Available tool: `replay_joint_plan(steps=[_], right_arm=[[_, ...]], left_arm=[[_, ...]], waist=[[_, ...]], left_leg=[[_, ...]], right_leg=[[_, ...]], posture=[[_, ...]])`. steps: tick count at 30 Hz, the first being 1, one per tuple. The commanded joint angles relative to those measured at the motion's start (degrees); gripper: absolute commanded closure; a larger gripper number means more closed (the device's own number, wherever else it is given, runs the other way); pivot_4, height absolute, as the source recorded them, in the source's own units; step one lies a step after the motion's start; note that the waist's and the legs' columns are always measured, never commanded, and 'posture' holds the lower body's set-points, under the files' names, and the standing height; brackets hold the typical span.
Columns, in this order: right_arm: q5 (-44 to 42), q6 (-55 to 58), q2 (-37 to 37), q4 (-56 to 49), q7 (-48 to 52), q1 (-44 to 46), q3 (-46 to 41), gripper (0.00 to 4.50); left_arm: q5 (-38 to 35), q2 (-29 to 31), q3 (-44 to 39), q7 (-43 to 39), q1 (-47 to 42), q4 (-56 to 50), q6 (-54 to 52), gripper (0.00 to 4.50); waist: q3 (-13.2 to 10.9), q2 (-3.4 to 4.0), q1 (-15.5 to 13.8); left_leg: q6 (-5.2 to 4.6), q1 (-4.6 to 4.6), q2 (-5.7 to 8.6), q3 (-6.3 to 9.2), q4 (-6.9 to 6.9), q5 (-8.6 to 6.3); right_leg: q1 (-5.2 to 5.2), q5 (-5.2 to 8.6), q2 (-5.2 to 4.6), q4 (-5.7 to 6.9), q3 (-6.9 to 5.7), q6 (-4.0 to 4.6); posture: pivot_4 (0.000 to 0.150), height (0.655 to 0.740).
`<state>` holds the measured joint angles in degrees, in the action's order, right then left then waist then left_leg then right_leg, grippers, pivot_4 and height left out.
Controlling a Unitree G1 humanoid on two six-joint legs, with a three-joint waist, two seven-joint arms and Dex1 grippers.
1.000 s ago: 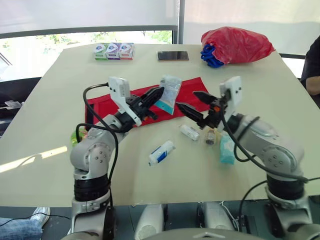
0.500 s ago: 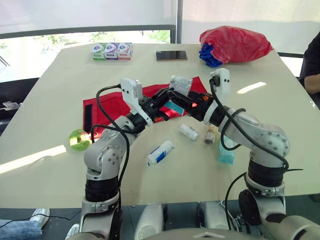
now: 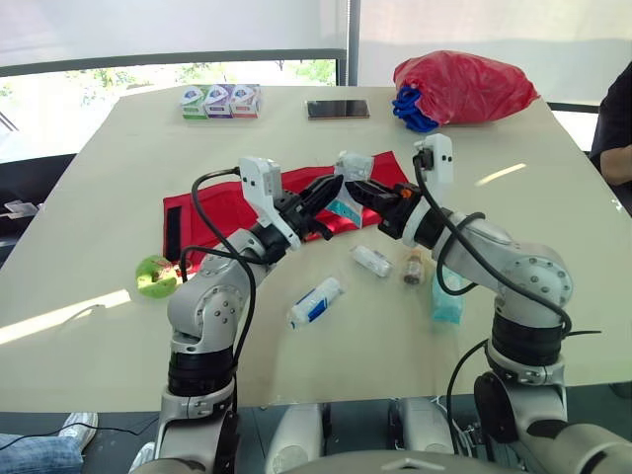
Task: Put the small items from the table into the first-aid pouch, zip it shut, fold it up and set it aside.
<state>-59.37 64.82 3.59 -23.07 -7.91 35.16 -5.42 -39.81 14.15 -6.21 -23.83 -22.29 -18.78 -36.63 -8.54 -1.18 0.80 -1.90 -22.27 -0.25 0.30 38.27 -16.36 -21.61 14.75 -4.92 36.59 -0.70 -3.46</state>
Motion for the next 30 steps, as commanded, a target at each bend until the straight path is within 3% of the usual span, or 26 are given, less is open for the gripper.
replay_joint_plan(steps=[1,7,9,11,14,17,30], right_arm=[[-0.45,-0.64,0.85,-0.73,-0.05,-0.22,-1.35,4.50],[-2.93,-0.55,3.83,-1.50,2.21,-1.48,-3.53,4.50],[-4.63,-0.53,5.65,-2.45,3.79,-2.58,-4.53,4.50],[-5.78,-0.69,7.88,-3.59,5.61,-4.05,-5.28,4.50],[-9.27,-0.15,12.43,-5.64,7.95,-7.60,-7.94,4.50],[-12.12,-0.43,16.34,-7.03,9.30,-10.60,-9.22,4.50],[-18.40,-4.47,24.34,-8.84,8.05,-15.98,-10.44,4.50]], left_arm=[[-2.42,1.55,-1.50,-1.91,0.31,-2.57,-0.03,3.60],[1.24,9.68,-3.19,-6.25,1.80,-0.77,2.08,1.90],[5.22,14.27,-3.29,-9.13,3.62,1.12,5.35,0.88],[9.16,18.40,-3.58,-11.62,5.89,3.75,8.93,0.17],[16.71,26.05,-4.61,-15.94,10.74,9.31,17.16,0.07],[20.86,29.66,-5.37,-17.37,13.13,14.03,23.05,0.07],[36.96,34.31,-1.80,-14.05,10.90,28.52,32.09,0.07]], waist=[[0.00,0.00,0.00],[-0.01,0.02,0.06],[-0.01,0.02,0.05],[-0.02,0.04,0.05],[-0.03,0.05,0.04],[-0.07,0.08,-0.11],[-0.05,0.03,-0.19]], left_leg=[[0.00,-0.01,-0.01,0.00,0.00,0.00],[0.00,-0.02,-0.01,0.01,-0.01,0.00],[0.00,0.00,-0.02,-0.01,-0.05,0.00],[-0.01,0.00,-0.03,-0.02,-0.07,-0.01],[-0.02,0.00,-0.04,-0.04,-0.11,-0.01],[-0.03,0.00,-0.09,-0.07,-0.21,-0.02],[-0.05,-0.22,-0.19,0.14,-0.20,-0.03]], right_leg=[[0.00,0.00,0.00,0.00,0.00,0.00],[-0.02,0.00,0.01,-0.01,-0.01,0.00],[-0.03,0.00,0.03,-0.03,0.01,0.01],[-0.03,0.00,0.04,-0.05,0.00,0.01],[-0.04,0.01,0.04,-0.10,0.01,0.01],[-0.07,0.01,0.02,-0.21,0.02,0.02],[-0.08,-0.01,-0.03,-0.28,-0.01,-0.01]], posture=[[0.150,0.7400],[0.150,0.7400],[0.150,0.7400],[0.150,0.7400],[0.150,0.7400],[0.150,0.7400],[0.150,0.7400]])
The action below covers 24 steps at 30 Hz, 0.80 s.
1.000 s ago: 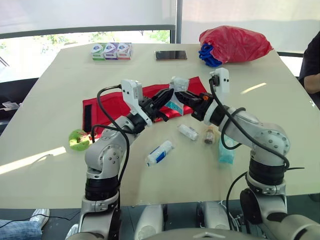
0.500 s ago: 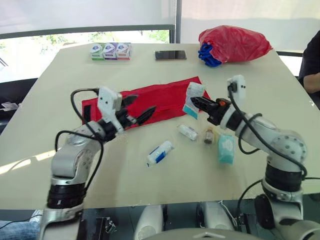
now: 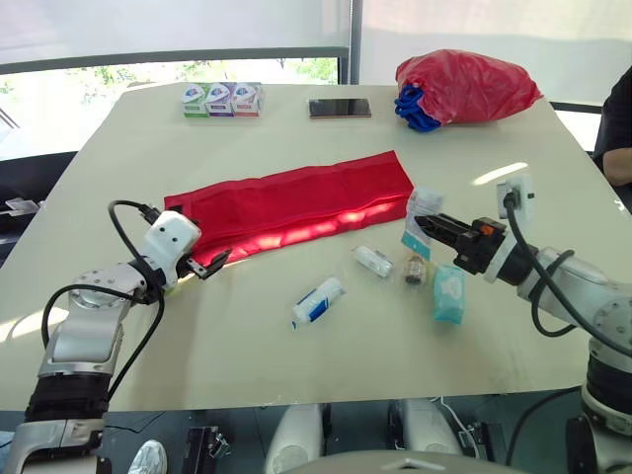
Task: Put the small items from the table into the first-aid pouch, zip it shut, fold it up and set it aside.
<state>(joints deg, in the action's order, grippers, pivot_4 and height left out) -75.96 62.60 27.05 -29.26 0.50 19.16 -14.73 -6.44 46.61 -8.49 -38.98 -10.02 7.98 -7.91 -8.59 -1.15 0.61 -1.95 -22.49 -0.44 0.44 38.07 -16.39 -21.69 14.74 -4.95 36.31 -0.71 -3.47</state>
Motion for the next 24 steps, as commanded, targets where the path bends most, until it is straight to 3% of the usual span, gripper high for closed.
replay_joint_plan(steps=[1,10,13,18,20,21,24], right_arm=[[-1.97,-2.65,0.99,-2.82,-0.50,-0.17,-0.92,4.50],[-4.15,-4.91,2.06,-5.57,1.42,-2.05,1.86,4.50],[-5.21,-5.82,2.39,-5.63,1.20,-2.08,2.44,4.50],[-5.56,-6.88,2.83,-5.57,0.95,-2.37,3.90,4.50],[-5.51,-7.15,2.87,-5.44,0.88,-2.28,4.48,4.50],[-5.50,-7.25,2.96,-5.33,0.93,-2.19,4.75,4.50],[-5.43,-7.47,3.22,-5.14,1.10,-1.99,5.33,4.50]], left_arm=[[4.58,1.98,0.76,1.44,-1.77,2.81,4.38,0.07],[9.06,0.55,3.28,3.84,-6.89,9.49,8.78,0.07],[9.41,0.59,3.49,3.33,-6.74,9.83,9.46,0.94],[8.25,0.40,3.74,1.71,-6.83,9.56,10.51,3.43],[7.89,0.14,4.00,0.88,-7.11,8.99,10.51,4.21],[7.64,-0.10,4.04,0.58,-7.37,8.65,10.23,4.39],[7.50,-0.27,4.20,-0.18,-7.82,8.44,10.32,4.39]], waist=[[0.01,-0.03,0.00],[0.02,-0.03,0.02],[0.02,-0.04,0.02],[0.03,-0.05,0.02],[0.03,-0.05,0.02],[0.03,-0.04,0.03],[0.03,-0.05,-0.04]], left_leg=[[0.00,0.00,-0.01,0.01,0.00,0.00],[0.00,-0.02,-0.02,0.02,0.01,0.00],[0.00,-0.01,-0.02,0.02,0.01,0.00],[0.00,-0.02,-0.04,0.04,0.01,0.00],[0.00,-0.03,-0.04,0.05,0.01,0.00],[0.00,-0.04,-0.04,0.05,0.01,0.00],[0.00,-0.05,-0.04,0.05,0.02,0.00]], right_leg=[[0.00,0.00,0.00,0.00,0.00,0.00],[0.00,0.00,-0.06,0.00,-0.02,-0.01],[0.00,-0.01,-0.07,0.02,-0.02,-0.01],[0.00,-0.01,-0.08,0.02,-0.04,0.00],[0.00,-0.01,-0.09,0.01,-0.04,0.00],[0.00,-0.01,-0.10,0.01,-0.04,0.00],[0.00,-0.01,-0.12,0.01,-0.05,0.00]], posture=[[0.150,0.7400],[0.150,0.7400],[0.150,0.7400],[0.150,0.7400],[0.150,0.7400],[0.150,0.7400],[0.150,0.7400]])
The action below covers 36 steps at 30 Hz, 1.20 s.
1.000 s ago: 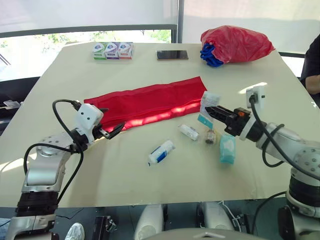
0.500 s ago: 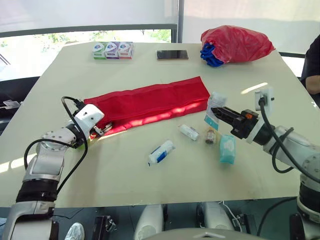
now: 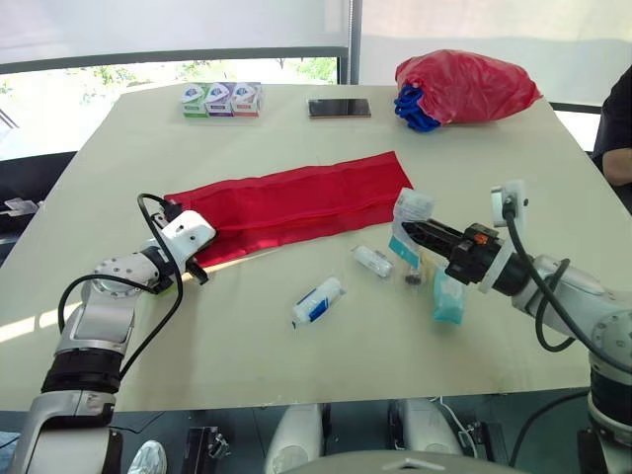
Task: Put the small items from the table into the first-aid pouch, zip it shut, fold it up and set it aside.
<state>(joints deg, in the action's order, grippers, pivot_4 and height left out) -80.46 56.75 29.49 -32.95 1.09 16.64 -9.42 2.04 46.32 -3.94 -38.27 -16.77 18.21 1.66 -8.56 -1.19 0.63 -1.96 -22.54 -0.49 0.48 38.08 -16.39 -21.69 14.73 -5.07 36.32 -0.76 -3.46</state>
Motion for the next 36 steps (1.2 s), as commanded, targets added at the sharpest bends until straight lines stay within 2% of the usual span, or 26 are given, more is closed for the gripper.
replay_joint_plan(steps=[1,8,13,20,29,36], right_arm=[[-0.94,-1.67,0.82,-1.41,0.51,0.60,0.14,4.50],[-2.32,-2.33,-0.67,-0.38,-1.37,1.43,2.86,4.50],[-2.13,-1.74,-2.33,1.90,-3.91,2.86,6.20,4.50],[-6.78,-2.43,-7.94,8.11,-8.88,6.71,8.08,4.50],[-9.46,-0.58,-18.02,20.85,-11.76,10.76,10.94,4.50],[-2.69,3.05,-20.21,27.59,-8.78,10.95,14.97,4.50]], left_arm=[[-1.02,0.00,-0.40,-1.18,-1.12,-1.71,1.05,4.39],[-3.11,-3.42,1.52,-5.19,-4.35,-4.41,0.57,4.39],[-4.36,-8.83,6.09,-9.45,-8.94,-4.76,1.54,4.39],[-6.98,-14.26,10.30,-16.56,-12.55,-3.99,2.75,4.39],[-9.12,-14.11,9.63,-21.82,-14.52,0.86,5.90,4.39],[-9.66,-13.59,9.17,-24.65,-17.60,7.84,8.92,4.39]], waist=[[0.00,0.00,-0.08],[0.00,-0.01,-0.46],[0.01,-0.02,-0.42],[0.02,-0.04,0.05],[0.01,-0.03,0.18],[0.02,-0.03,0.20]], left_leg=[[0.00,-0.01,0.00,0.01,0.01,0.00],[0.00,-0.05,0.00,0.06,0.05,0.00],[-0.01,-0.10,0.06,0.08,0.15,0.00],[-0.01,-0.11,0.09,0.08,0.18,0.00],[-0.01,-0.09,0.09,0.04,0.21,0.01],[-0.02,-0.09,0.13,0.06,0.23,0.01]], right_leg=[[0.00,0.00,0.00,0.00,-0.01,0.00],[0.01,0.00,-0.02,0.00,-0.06,0.00],[0.01,-0.01,0.03,0.02,-0.07,0.00],[0.00,-0.01,0.11,0.09,-0.08,0.00],[-0.05,0.00,0.19,0.21,-0.04,0.00],[-0.06,0.00,0.19,0.23,-0.05,-0.01]], posture=[[0.150,0.7400],[0.150,0.7400],[0.150,0.7400],[0.150,0.7400],[0.150,0.7400],[0.150,0.7400]])
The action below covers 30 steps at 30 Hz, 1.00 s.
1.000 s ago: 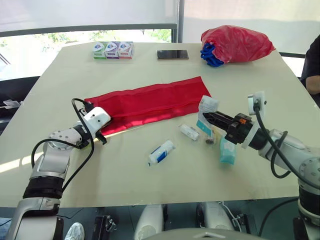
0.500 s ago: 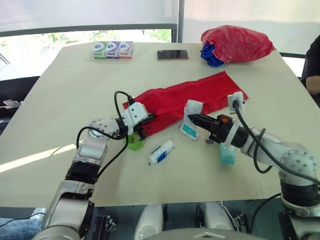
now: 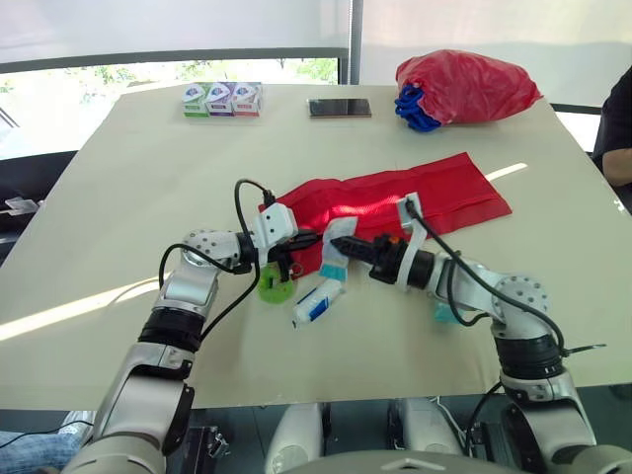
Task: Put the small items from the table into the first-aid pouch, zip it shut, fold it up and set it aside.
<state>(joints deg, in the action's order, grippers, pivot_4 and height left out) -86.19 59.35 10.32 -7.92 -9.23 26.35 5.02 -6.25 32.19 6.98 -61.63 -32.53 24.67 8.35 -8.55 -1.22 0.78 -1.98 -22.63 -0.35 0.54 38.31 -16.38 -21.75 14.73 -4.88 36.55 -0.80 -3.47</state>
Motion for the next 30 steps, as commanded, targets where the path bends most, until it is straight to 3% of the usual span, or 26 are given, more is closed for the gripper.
replay_joint_plan(steps=[1,21,30], right_arm=[[4.66,0.46,-1.40,3.91,2.02,1.62,0.72,4.50],[20.78,-3.72,-15.98,20.45,2.83,5.73,-7.79,4.50],[27.25,-4.92,-18.86,23.32,3.75,7.77,-9.79,4.50]], left_arm=[[-1.73,0.42,-1.83,-1.69,-2.05,1.73,2.21,4.39],[-7.58,-0.76,-2.85,-5.01,1.29,-5.74,-6.68,4.39],[-9.55,-1.75,-4.40,-4.34,4.39,-10.11,-11.05,4.39]], waist=[[0.00,0.00,0.05],[0.02,0.01,0.36],[0.04,0.04,0.86]], left_leg=[[0.00,0.00,0.07,-0.02,0.00,0.00],[0.03,0.03,0.04,-0.03,0.00,0.02],[0.05,0.17,0.00,-0.07,-0.01,0.03]], right_leg=[[-0.01,0.00,0.01,0.01,0.00,0.00],[-0.07,0.00,0.09,0.21,0.04,0.00],[-0.05,0.00,0.15,0.21,0.12,0.00]], posture=[[0.150,0.7400],[0.150,0.7400],[0.150,0.7400]])
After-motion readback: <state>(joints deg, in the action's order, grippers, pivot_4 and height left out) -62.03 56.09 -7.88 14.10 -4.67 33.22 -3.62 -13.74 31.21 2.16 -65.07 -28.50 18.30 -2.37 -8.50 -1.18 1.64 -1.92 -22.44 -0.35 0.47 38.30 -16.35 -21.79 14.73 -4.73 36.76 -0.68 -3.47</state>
